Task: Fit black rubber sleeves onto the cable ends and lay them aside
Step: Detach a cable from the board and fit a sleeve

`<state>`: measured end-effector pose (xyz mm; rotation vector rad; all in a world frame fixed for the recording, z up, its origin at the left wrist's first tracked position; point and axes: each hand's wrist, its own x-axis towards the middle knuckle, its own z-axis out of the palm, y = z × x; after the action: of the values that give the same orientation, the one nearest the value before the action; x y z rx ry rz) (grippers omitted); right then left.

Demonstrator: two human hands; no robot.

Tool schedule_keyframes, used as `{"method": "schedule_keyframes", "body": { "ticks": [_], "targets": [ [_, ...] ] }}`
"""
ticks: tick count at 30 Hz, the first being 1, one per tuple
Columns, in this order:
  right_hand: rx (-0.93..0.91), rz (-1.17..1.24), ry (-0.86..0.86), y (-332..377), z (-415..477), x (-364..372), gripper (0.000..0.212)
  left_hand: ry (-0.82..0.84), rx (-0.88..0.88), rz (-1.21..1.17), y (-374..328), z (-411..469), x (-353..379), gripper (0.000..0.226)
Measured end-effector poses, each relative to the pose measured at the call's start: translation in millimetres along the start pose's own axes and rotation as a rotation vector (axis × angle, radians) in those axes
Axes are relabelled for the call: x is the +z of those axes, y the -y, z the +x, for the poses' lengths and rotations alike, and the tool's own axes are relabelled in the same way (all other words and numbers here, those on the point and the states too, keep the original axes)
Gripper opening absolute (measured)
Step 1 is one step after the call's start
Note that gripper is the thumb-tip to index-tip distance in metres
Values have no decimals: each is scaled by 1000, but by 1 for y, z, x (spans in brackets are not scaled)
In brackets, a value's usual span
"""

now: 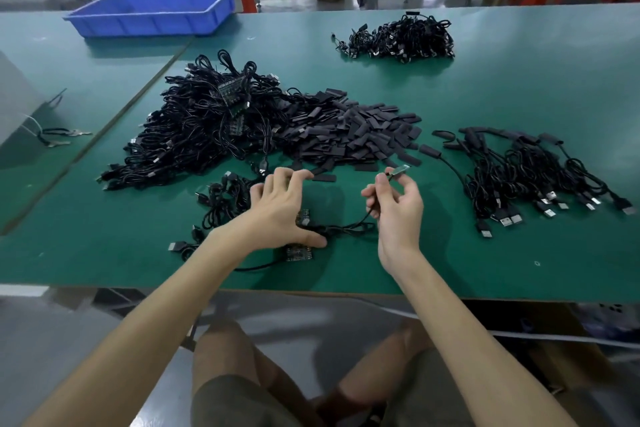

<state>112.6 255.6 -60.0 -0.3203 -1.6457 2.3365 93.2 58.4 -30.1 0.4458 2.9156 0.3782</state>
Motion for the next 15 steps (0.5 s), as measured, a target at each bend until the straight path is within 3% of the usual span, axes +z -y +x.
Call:
{"method": "schedule_keyframes", "body": {
  "ticks": [4,7,12,15],
  "targets": [
    [14,-26,46,2,-1,1,19,252,-117,215,15,2,-24,125],
    [21,-82,48,2,0,2,24,321,-166,306,19,3,-37,113],
    [6,-137,85,1,0,3,15,-32,-20,-32,4,26,-41,43],
    [2,-148,108,3,0,3,15,-136,63,-64,-11,44,-30,30]
  ]
}}
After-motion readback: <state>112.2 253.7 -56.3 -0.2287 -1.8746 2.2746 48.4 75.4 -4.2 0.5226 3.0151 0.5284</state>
